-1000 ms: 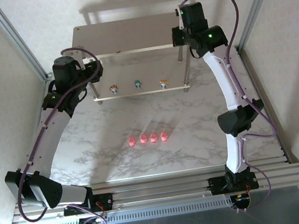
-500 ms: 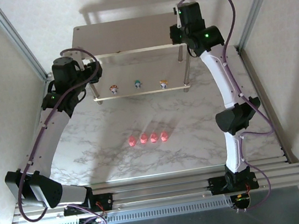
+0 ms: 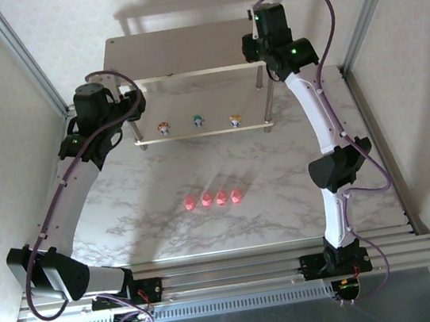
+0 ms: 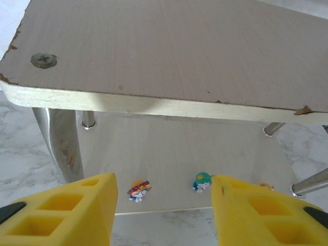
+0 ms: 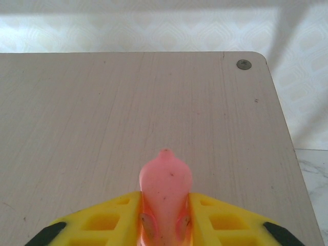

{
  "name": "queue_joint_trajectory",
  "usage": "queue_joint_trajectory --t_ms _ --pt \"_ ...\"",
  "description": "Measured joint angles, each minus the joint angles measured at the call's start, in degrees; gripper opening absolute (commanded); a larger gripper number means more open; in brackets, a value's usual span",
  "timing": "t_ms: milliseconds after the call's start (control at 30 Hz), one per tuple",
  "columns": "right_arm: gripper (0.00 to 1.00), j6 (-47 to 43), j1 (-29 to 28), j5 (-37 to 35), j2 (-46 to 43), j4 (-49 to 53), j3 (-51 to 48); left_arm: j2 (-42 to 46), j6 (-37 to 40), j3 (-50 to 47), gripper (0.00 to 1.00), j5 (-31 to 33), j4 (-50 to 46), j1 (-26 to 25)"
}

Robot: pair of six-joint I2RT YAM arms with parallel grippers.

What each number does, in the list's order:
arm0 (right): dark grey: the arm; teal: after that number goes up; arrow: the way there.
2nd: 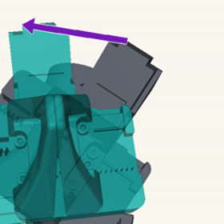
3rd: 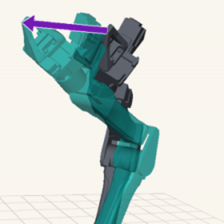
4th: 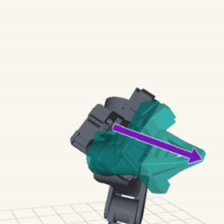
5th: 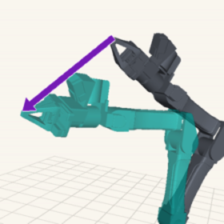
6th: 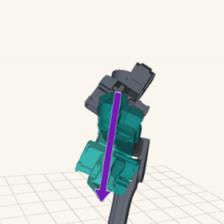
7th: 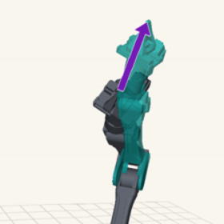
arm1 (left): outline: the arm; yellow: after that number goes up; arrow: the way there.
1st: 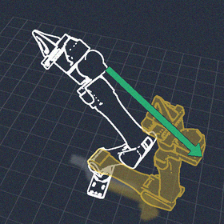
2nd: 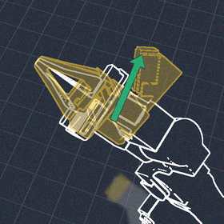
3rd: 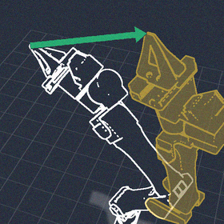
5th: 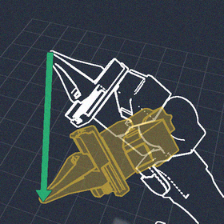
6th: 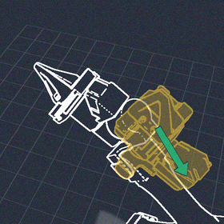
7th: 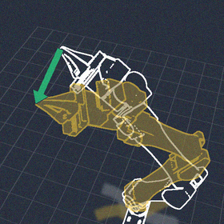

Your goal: Place and organize the plastic toys onto the shelf

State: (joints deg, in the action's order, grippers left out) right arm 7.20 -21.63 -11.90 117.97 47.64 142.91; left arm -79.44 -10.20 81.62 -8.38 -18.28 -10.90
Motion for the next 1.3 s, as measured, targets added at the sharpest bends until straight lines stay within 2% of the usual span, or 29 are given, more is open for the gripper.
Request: queue_joint_trajectory --t_ms 300,400,667,800,1000,1167,1300 --pt "0.33 0.28 0.02 0.22 0.33 -1.09 -0.22 0.17 0.17 0.0 0.53 0.0 0.0 0.46" --pt "0.38 0.85 0.07 0.63 0.35 -1.42 -0.33 0.31 0.15 0.0 0.53 0.0 -0.02 0.5" --pt "0.44 1.38 0.11 1.66 0.79 -1.55 -0.63 0.76 0.17 -0.48 0.53 -0.02 -0.02 0.66" --pt "0.53 1.66 0.11 1.77 1.14 -1.64 -0.81 0.76 0.17 -0.87 0.54 -0.02 -0.02 0.68" --pt "0.7 2.4 0.11 2.73 1.03 -2.73 -1.42 1.38 0.63 -1.73 0.6 -0.76 0.02 0.87" --pt "0.79 2.47 0.11 3.1 -1.77 -6.97 -6.8 3.37 1.07 -4.55 0.62 -2.84 0.2 0.98" --pt "0.88 2.51 0.11 2.91 -7.48 -10.99 -14.4 6.19 1.03 -9.16 0.62 -5.25 0.48 0.96"
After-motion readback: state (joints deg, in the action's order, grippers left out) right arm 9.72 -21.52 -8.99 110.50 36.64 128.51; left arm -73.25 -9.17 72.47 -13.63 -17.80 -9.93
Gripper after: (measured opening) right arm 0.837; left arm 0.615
